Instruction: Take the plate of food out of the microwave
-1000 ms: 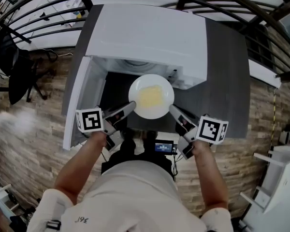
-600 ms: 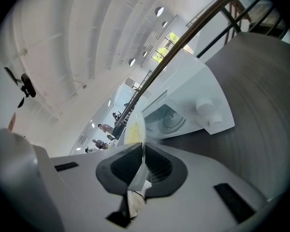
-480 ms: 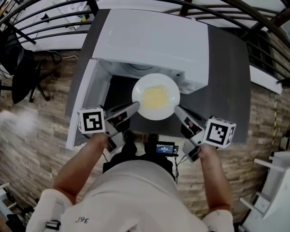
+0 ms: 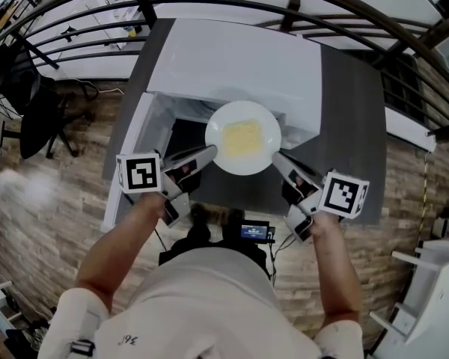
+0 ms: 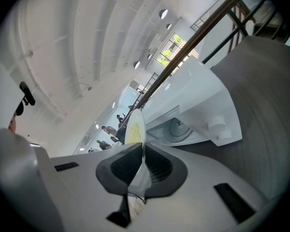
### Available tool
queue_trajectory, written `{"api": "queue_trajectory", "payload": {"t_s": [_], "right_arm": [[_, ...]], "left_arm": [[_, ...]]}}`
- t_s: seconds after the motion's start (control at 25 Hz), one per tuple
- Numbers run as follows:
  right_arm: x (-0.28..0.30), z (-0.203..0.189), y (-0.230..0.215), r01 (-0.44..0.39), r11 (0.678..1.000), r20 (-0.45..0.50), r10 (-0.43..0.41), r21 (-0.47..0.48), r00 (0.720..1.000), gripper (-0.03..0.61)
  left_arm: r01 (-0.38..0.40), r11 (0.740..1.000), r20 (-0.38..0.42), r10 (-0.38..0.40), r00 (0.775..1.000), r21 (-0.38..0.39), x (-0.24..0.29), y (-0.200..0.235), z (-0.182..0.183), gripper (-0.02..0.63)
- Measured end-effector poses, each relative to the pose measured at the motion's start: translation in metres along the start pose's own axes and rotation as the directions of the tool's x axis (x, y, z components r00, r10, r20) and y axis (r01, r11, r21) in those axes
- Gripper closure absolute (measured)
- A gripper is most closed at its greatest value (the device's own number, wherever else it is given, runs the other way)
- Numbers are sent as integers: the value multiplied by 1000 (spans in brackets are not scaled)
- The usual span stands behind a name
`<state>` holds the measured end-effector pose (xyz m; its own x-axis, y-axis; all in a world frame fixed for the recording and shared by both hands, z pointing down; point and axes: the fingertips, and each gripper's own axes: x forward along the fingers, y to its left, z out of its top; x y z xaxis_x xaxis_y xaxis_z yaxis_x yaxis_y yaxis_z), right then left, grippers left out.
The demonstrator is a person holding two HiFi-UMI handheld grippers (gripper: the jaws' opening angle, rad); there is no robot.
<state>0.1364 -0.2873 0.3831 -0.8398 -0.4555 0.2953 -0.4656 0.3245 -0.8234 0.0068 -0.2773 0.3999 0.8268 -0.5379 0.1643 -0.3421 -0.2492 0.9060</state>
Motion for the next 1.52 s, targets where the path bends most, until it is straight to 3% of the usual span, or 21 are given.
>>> {"api": "queue_trajectory", "payload": {"t_s": [0.36,0.56,0.8,1.16,1.52], "right_arm": [[20,40,6,-13,998,2,13,-66,1000,558],[31,62,-16,72,996,-12,-73,-42,997,558],[53,89,-25,88,994,-18,-89,-61,996,558],[82,126,-42,99,994,-23,-100,-38,995,557],[97,153,-59,158,987,-67,-159,-25,985,557]], "left_arm": [[35,999,22,-35,999,-1,17,-8,40,583],[29,999,27,-30,999,29,33,-1,66,583],[8,999,49,-9,999,34,45,13,91,583],[-12,999,68,15,998,-42,60,29,113,583],[45,995,59,-40,997,-94,76,24,118,583]]}}
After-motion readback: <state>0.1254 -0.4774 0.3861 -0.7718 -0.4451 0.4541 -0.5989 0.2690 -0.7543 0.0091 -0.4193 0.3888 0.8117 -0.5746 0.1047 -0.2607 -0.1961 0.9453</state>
